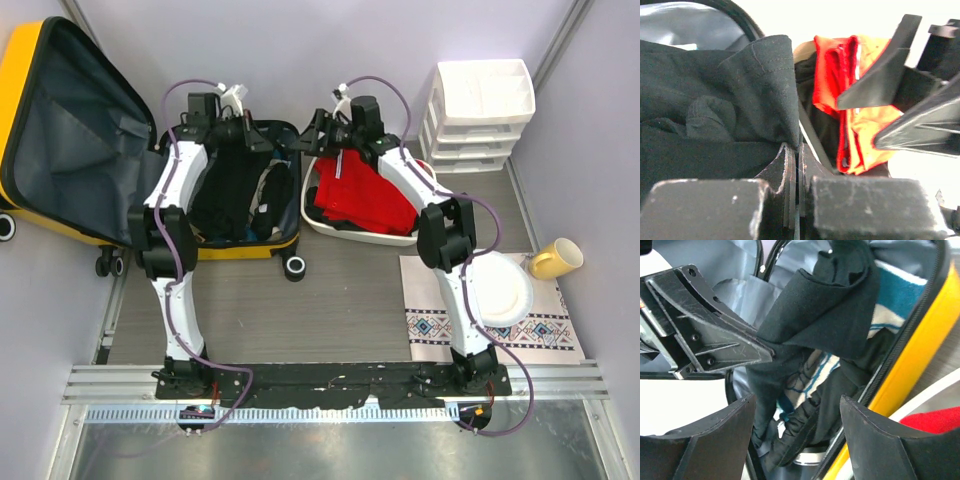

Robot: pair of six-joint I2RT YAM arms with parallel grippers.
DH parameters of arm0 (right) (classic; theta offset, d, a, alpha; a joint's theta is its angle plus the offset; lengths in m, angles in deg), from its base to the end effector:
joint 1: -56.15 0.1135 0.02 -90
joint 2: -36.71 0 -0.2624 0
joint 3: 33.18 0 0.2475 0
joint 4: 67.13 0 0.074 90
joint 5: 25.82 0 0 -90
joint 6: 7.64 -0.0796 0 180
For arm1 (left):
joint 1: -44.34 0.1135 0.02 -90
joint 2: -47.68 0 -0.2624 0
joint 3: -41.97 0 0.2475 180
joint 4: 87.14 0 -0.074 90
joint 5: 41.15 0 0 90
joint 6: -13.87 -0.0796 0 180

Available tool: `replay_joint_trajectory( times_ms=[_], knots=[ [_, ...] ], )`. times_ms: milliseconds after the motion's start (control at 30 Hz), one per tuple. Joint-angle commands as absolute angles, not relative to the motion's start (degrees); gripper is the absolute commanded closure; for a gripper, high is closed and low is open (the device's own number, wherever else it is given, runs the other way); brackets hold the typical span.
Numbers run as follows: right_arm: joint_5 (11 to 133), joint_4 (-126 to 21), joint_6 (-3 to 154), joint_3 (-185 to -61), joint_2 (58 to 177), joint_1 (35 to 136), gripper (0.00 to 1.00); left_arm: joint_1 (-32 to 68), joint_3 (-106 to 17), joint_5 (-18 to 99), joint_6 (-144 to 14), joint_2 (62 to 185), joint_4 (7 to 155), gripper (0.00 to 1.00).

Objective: Open, take out, and arrange the luggage

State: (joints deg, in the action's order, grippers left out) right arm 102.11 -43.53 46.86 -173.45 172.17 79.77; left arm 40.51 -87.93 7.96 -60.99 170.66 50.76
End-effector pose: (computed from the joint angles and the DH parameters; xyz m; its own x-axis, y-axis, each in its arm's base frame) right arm 0.5147 0.2785 0.2742 -0.7334 0.1792 -0.6558 -0.5200 0.4735 0.7109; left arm 0.5136 -0.0866 0.2861 -0.7075 -0.1505 -0.6905 0.4139 0.7037 -0.5775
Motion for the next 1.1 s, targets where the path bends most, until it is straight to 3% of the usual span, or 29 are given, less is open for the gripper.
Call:
replay_joint_trajectory(
  times_ms=[0,200,1067],
  knots=[
    [106.2,-49.1,41.3,-175.2,172.0,79.9,0.26,38.5,-86.8,-1.6,-58.3,166.5,52.6,1.00],
    [109.0,-51.2,39.3,-170.8,170.0,79.0,0.25,36.5,-82.0,-2.3,-60.0,165.5,52.7,1.00],
    [109.3,-50.9,38.2,-171.7,172.4,79.9,0.24,33.9,-73.9,-6.4,-58.5,158.5,63.9,1.00]
  ],
)
